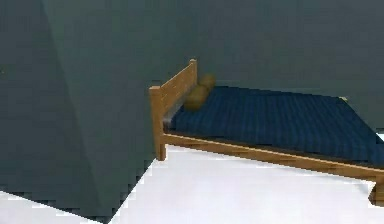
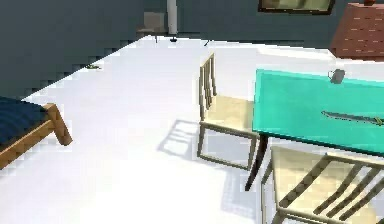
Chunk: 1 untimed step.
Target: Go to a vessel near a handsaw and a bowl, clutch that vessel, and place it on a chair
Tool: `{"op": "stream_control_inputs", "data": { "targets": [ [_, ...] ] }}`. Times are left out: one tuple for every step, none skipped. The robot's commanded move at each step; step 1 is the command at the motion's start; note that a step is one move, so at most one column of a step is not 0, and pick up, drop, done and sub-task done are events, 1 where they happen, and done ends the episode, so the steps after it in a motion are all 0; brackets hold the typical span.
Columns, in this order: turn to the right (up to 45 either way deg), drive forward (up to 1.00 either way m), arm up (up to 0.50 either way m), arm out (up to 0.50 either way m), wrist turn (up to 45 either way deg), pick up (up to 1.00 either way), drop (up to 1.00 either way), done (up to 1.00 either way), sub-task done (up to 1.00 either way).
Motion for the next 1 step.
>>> {"op": "stream_control_inputs", "data": {
  "targets": [
    [0.0,0.05,0.0,0.0,0.0,0.0,0.0,0.0,0.0]
  ]
}}
